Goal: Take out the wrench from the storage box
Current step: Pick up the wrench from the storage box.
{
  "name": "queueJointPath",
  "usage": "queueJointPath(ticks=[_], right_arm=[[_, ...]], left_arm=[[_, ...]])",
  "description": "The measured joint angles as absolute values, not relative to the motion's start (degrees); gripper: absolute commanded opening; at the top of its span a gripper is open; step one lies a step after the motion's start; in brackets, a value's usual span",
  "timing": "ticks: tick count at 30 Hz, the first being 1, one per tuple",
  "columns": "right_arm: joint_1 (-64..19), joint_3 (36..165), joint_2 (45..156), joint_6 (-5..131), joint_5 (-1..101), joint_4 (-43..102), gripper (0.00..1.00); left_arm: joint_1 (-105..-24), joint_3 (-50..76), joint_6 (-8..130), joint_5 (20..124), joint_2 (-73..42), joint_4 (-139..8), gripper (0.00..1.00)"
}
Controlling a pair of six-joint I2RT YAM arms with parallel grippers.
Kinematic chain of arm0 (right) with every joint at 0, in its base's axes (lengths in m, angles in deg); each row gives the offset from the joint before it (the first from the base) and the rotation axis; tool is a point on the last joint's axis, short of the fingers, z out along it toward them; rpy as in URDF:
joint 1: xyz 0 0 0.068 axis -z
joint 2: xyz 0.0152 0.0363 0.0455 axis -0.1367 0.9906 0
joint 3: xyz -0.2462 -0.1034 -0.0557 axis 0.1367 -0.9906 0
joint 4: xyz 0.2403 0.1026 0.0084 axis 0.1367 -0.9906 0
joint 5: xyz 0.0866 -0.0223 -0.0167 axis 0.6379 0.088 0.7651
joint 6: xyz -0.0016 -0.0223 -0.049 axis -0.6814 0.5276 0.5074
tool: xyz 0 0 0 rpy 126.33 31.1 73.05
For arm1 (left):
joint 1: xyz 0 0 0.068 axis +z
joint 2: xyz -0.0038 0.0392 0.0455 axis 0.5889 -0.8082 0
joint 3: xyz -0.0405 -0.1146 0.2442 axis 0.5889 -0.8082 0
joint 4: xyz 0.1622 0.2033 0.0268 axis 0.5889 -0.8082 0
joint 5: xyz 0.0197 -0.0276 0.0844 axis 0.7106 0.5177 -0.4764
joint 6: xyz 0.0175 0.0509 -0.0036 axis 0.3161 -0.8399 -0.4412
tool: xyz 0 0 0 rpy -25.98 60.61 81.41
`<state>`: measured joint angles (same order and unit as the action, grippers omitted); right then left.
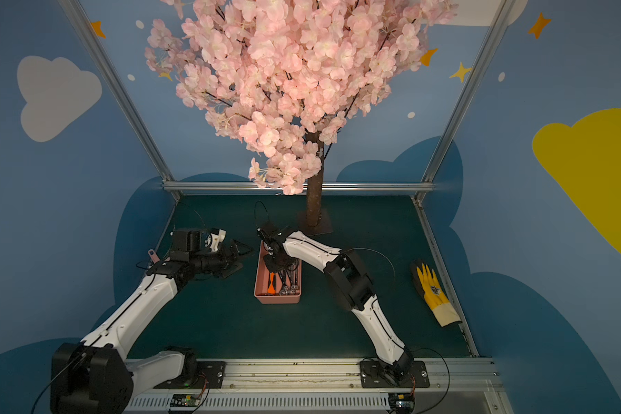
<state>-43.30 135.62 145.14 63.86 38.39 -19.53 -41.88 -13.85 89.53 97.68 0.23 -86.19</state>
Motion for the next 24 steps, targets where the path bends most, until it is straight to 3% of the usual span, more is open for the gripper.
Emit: queueJointPath(ticks=[4,14,22,24], right_arm=[[-43.89,136.01,145.28,63.88,36.53,-19.99,0.27],[-44.94,136.69,145.34,63.84,32.95,-20.4,0.09],[-45.02,137.41,145.47,64.12,29.8,-21.98,0.08],[-45.02,137.52,145.47,64.12,29.54,-22.48,0.11]], left_arm=[[-41.88,-13.85,89.46,97.75,0.21,-86.23,1.0],[-41.88,-13.85,88.85,97.86,-0.4,-86.28,1.0],[-41.88,-13.85,88.21,97.86,-0.62,-86.28,1.0],[-41.88,-13.85,88.13,97.86,-0.62,-86.28,1.0]])
